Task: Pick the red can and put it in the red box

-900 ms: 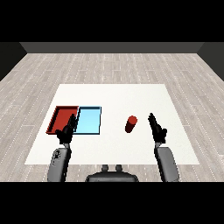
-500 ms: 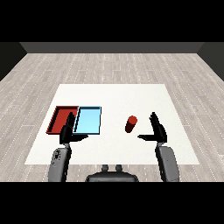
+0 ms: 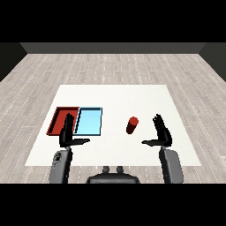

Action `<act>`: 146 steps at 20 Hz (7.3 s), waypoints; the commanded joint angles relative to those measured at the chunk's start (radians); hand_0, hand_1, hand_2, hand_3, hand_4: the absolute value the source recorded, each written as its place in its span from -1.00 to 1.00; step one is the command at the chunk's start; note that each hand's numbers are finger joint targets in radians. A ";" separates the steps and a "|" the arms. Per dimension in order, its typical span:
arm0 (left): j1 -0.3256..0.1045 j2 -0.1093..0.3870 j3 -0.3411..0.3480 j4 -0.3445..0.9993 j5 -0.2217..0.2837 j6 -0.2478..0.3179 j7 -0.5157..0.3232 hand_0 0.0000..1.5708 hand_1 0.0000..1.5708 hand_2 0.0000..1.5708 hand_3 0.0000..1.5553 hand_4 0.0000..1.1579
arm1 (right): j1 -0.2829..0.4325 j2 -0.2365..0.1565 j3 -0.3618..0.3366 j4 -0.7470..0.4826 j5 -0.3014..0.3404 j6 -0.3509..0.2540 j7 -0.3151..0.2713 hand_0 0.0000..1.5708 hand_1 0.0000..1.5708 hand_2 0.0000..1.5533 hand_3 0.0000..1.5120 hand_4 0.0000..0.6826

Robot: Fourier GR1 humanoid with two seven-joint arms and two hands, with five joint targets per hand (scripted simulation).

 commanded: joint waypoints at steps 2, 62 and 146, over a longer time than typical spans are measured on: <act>-0.017 0.023 0.041 0.058 0.056 -0.051 -0.042 -1.00 -1.00 -1.00 -1.00 -1.00 | 0.018 -0.006 -0.022 -0.052 -0.014 0.015 0.038 -1.00 -1.00 -1.00 -1.00 -1.00; -0.040 -0.023 -0.002 0.020 0.024 0.020 -0.020 -1.00 -1.00 -1.00 -1.00 -1.00 | -0.440 0.092 -0.037 0.744 -0.074 -0.017 -0.232 -1.00 -1.00 -1.00 -1.00 -1.00; -0.205 -0.042 -0.531 0.093 0.063 0.278 0.155 -1.00 -1.00 -1.00 -1.00 -1.00 | -0.419 0.142 0.385 0.312 -0.071 -0.451 -0.130 0.75 0.75 0.81 0.85 0.83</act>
